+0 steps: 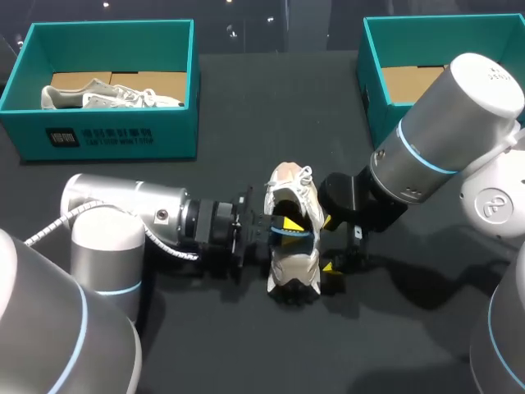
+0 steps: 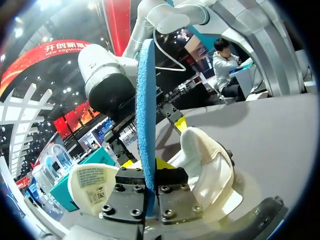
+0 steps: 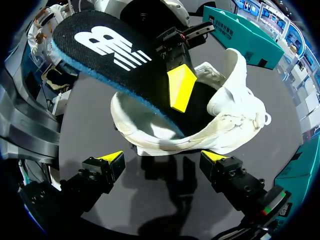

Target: Take the shoe out of the shoebox, open the shoe tongue, remove and reinsert the insole, then place the shoe into the shoebox

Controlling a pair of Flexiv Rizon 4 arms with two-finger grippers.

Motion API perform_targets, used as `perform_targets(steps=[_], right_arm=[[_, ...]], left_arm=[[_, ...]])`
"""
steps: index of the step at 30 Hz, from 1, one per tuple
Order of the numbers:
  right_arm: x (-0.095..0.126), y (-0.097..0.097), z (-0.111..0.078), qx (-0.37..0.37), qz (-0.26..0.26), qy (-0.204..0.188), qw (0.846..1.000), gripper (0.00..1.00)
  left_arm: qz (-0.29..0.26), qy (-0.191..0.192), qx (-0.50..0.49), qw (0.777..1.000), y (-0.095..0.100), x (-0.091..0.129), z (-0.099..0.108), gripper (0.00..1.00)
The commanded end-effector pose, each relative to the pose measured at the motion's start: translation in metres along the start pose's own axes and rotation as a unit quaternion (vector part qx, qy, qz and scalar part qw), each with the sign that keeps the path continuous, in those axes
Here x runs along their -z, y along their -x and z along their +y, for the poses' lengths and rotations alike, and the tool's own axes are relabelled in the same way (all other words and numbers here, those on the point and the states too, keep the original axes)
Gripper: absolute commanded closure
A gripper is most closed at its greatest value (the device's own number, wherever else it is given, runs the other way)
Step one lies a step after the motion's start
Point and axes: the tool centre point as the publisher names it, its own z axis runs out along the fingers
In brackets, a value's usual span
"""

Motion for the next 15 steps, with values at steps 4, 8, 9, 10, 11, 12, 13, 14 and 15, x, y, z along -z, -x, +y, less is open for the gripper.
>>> perform_targets(steps=[4,8,9,10,11,12,13,14,15], right_arm=[[0.0,-0.001,0.0,0.0,-0.001,-0.001,1.0,0.0],[0.0,-0.001,0.0,0.0,-0.001,-0.001,1.0,0.0],[0.0,-0.001,0.0,0.0,-0.001,-0.001,1.0,0.0],[0.0,-0.001,0.0,0.0,-0.001,-0.001,1.0,0.0],[0.0,-0.001,0.0,0.0,-0.001,-0.001,1.0,0.0],[0.0,-0.001,0.0,0.0,-0.001,-0.001,1.0,0.0],[0.0,-0.001,0.0,0.0,-0.001,-0.001,1.0,0.0],[0.0,-0.001,0.0,0.0,-0.001,-0.001,1.0,0.0],[0.0,-0.001,0.0,0.0,-0.001,-0.001,1.0,0.0]], left_arm=[[0.005,0.003,0.001,1.0,0.004,-0.004,0.002,0.99],[0.002,-0.001,-0.001,1.0,0.003,-0.001,-0.009,0.68],[0.001,-0.001,-0.002,1.0,0.002,0.0,-0.012,0.66],[-0.001,-0.003,-0.002,1.0,0.002,0.001,-0.015,0.65],[-0.002,-0.003,-0.004,1.0,0.002,0.002,-0.018,0.66],[-0.003,-0.003,-0.005,1.0,0.002,0.003,-0.021,0.67],[-0.005,-0.006,-0.006,1.0,0.001,0.005,-0.024,0.67],[-0.006,-0.008,-0.009,1.0,0.0,0.005,-0.027,0.71],[-0.007,-0.012,-0.012,1.0,0.0,0.005,-0.03,0.76]])
